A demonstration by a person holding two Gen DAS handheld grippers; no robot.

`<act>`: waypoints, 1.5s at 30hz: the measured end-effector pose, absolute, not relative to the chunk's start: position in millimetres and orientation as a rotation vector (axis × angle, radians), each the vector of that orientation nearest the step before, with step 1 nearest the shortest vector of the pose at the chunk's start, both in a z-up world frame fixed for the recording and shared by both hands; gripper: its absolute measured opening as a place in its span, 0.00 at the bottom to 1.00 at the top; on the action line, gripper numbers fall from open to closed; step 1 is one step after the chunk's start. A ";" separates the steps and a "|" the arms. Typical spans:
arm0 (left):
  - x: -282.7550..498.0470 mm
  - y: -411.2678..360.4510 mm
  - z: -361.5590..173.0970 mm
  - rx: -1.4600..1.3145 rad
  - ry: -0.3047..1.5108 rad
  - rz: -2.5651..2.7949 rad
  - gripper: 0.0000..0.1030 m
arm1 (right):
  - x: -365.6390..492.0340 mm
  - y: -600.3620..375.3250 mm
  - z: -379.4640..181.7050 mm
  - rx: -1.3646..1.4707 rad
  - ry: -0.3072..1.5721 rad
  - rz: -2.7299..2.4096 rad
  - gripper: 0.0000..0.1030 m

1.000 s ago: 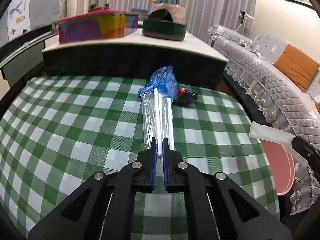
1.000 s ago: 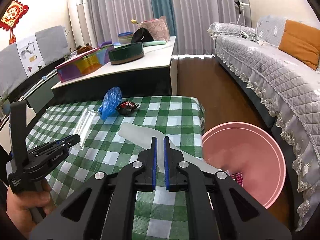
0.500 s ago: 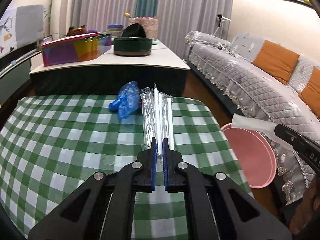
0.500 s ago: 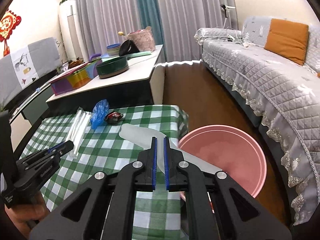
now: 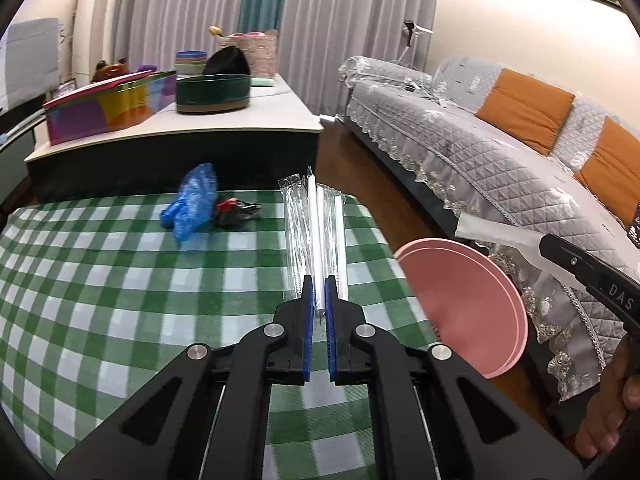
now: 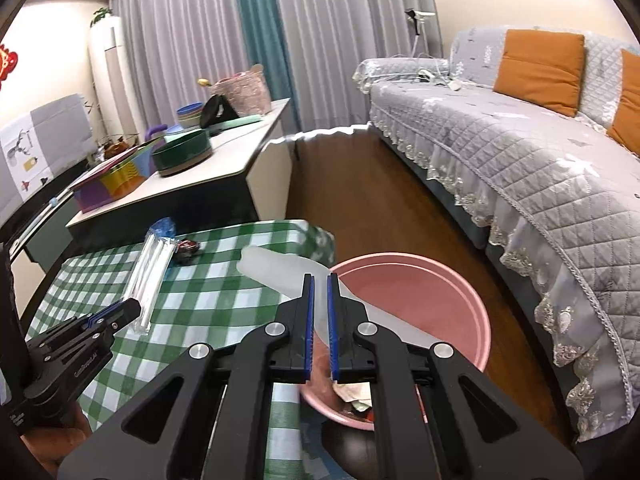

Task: Collect trash
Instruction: 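Carry the tube and straws over the pink bucket and open both tools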

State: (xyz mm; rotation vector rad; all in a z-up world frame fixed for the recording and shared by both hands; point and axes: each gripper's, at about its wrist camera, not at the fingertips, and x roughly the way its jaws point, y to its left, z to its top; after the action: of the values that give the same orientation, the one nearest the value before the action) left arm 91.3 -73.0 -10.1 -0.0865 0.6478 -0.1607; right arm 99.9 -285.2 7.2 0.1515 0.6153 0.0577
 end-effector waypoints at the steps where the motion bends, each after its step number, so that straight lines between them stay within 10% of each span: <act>1: 92.2 -77.0 -10.3 -0.086 0.648 -0.168 0.05 | 99.7 -289.0 7.1 0.152 0.614 0.049 0.06; 42: 120.8 -183.4 -42.8 -0.020 0.708 -0.405 0.05 | 134.5 -344.7 -15.8 0.185 0.604 -0.163 0.13; 45: 122.7 -187.6 -44.8 -0.005 0.716 -0.415 0.20 | 135.0 -342.7 -14.3 0.174 0.601 -0.179 0.18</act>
State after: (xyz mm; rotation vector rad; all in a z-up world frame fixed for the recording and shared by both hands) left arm 122.7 -187.6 -44.8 -0.0047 0.7163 -0.4148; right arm 135.0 -342.7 -14.3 0.1739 0.6005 -0.1791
